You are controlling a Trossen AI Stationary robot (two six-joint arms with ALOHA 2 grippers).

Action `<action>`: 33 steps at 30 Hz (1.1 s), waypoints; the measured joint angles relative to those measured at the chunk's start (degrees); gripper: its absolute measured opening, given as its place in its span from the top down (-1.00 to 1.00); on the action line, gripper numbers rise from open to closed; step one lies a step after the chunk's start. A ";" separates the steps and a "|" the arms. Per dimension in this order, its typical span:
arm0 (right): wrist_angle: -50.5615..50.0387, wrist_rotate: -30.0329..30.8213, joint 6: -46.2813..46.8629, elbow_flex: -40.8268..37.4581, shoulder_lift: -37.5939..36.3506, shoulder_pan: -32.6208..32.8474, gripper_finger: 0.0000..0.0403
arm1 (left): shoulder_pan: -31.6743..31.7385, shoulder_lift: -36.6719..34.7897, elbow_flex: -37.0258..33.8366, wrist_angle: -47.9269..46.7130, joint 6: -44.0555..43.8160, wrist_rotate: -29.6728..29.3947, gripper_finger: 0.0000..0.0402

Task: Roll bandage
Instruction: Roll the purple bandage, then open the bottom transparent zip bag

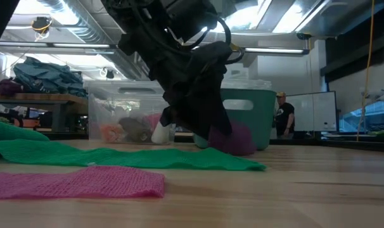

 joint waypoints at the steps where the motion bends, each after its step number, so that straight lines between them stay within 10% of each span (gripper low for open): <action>1: 0.01 0.02 -0.02 0.00 0.00 0.00 0.21 | 0.11 0.00 0.00 -0.02 0.03 -0.02 0.20; 33: -7.17 7.50 -3.09 0.00 1.46 0.02 0.21 | 0.26 -11.19 0.00 -10.54 5.77 -5.47 0.20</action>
